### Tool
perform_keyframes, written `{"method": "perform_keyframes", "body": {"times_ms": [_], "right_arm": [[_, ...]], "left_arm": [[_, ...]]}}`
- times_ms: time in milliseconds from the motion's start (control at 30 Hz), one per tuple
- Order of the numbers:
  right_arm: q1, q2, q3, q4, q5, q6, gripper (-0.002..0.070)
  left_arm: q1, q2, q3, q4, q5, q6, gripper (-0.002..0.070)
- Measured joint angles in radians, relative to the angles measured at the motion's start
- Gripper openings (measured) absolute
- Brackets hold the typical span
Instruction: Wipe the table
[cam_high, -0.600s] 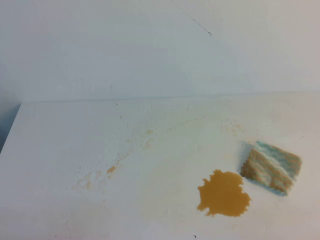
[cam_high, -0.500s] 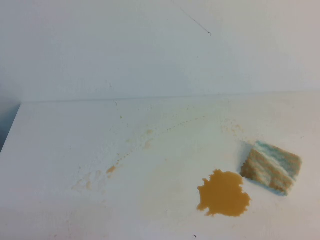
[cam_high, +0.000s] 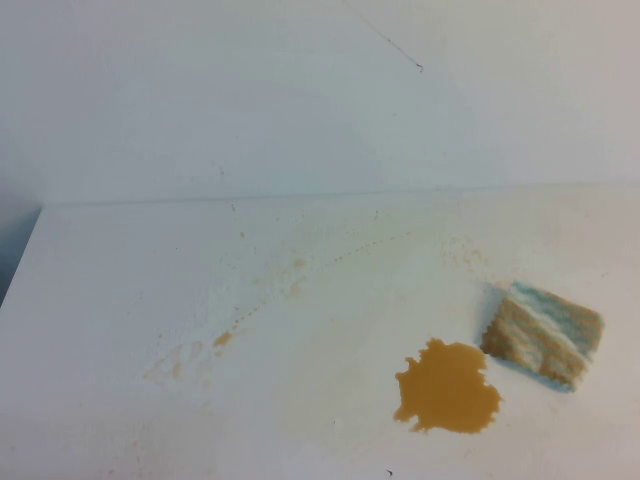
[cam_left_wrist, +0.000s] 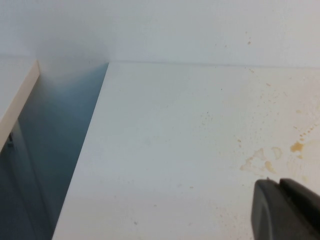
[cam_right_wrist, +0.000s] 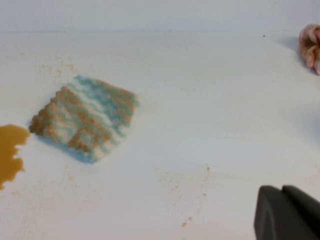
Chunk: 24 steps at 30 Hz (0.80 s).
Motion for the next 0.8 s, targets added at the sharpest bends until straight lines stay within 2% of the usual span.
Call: {"method": "perform_keyframes", "body": {"times_ms": [133,233,300,467,533,667,800], "right_arm": [[0.000,0.000,0.000,0.040,0.000,0.000,-0.0002],[0.000,0.000,0.002,0.163,0.000,0.002,-0.0002],[0.000,0.000,0.002,0.320,0.000,0.015,-0.0002],[0.000,0.000,0.002,0.840,-0.016,0.063,-0.0002],[0.000,0.000,0.002,0.976,-0.063,0.063,-0.0002],[-0.001,0.000,0.002,1.063,-0.181,-0.035,-0.0002],[-0.001,0.000,0.002,1.078,-0.196,-0.171,-0.0002]], "left_arm": [[0.000,0.000,0.000,0.000,0.000,0.000,-0.0003],[0.000,0.000,0.000,0.000,0.000,0.000,-0.0003],[0.000,0.000,0.000,-0.002,0.000,0.000,-0.0003],[0.000,0.000,0.000,-0.002,0.000,0.000,-0.0003],[0.000,0.000,0.000,-0.002,0.000,0.000,-0.0003],[0.000,0.000,0.000,-0.002,0.000,0.000,-0.0003],[0.000,0.000,0.000,-0.002,0.000,0.000,-0.0003]]}}
